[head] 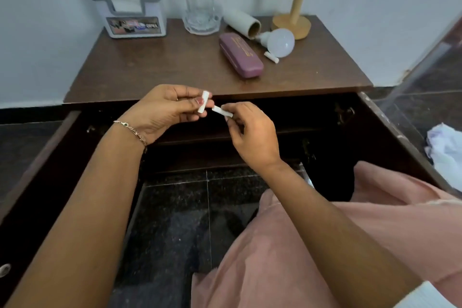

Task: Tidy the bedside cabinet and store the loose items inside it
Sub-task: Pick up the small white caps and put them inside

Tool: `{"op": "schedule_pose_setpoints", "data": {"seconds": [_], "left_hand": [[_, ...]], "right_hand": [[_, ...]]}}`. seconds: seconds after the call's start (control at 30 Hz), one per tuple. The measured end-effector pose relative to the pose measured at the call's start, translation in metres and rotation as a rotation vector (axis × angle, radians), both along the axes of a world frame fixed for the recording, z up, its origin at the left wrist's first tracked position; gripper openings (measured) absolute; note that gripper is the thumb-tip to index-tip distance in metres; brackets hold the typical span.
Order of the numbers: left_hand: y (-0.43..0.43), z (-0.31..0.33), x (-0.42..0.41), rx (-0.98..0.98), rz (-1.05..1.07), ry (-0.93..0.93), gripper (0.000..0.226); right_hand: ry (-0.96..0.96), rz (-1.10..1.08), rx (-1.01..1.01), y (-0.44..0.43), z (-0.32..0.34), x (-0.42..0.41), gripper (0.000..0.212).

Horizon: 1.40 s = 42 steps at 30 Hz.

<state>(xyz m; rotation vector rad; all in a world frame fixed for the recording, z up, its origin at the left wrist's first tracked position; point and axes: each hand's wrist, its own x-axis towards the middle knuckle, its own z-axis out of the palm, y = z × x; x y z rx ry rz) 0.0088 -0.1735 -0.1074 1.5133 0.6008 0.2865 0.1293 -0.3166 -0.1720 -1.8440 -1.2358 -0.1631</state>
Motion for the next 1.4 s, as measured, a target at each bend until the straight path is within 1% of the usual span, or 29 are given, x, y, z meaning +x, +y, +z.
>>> {"op": "schedule_pose_setpoints", "data": {"seconds": [0.07,0.17,0.23,0.3,0.4,0.53,0.67,0.77,0.93,1.07,1.17,1.4], "left_hand": [[-0.009,-0.014,0.007,-0.034,-0.104,0.087,0.027],[-0.017,-0.041,0.026,-0.073,-0.144,0.192,0.024],[-0.022,-0.058,0.044,-0.091,-0.127,0.237,0.021],[-0.026,-0.075,0.065,-0.096,-0.107,0.262,0.019],[-0.032,-0.099,0.101,-0.055,-0.048,0.266,0.021],[-0.039,-0.126,0.151,0.026,0.058,0.240,0.027],[-0.045,-0.146,0.189,0.096,0.132,0.220,0.030],[-0.047,-0.158,0.210,0.166,0.154,0.204,0.021],[-0.046,-0.167,0.240,0.318,0.169,0.170,0.023],[-0.048,-0.169,0.258,0.419,0.156,0.149,0.025],[-0.049,-0.173,0.268,0.487,0.207,0.169,0.018],[-0.055,-0.176,0.277,0.468,0.243,0.163,0.029]], "right_hand": [[0.109,-0.081,-0.057,-0.011,-0.016,0.008,0.024],[0.356,-0.289,-0.114,-0.023,-0.034,0.028,0.018],[0.538,-0.437,-0.083,-0.029,-0.043,0.046,0.013],[0.673,-0.583,-0.011,-0.034,-0.048,0.066,0.013],[0.744,-0.748,0.066,-0.039,-0.054,0.099,0.011],[0.675,-0.821,0.033,-0.040,-0.061,0.133,0.006],[0.650,-0.851,0.004,-0.040,-0.072,0.154,0.008],[0.631,-0.851,-0.054,-0.041,-0.081,0.162,0.012],[0.599,-0.871,-0.122,-0.034,-0.097,0.163,0.015],[0.571,-0.913,-0.114,-0.026,-0.100,0.162,0.015],[0.526,-0.925,-0.128,-0.021,-0.103,0.163,0.014],[0.520,-0.945,-0.133,-0.017,-0.107,0.165,0.014]]}}
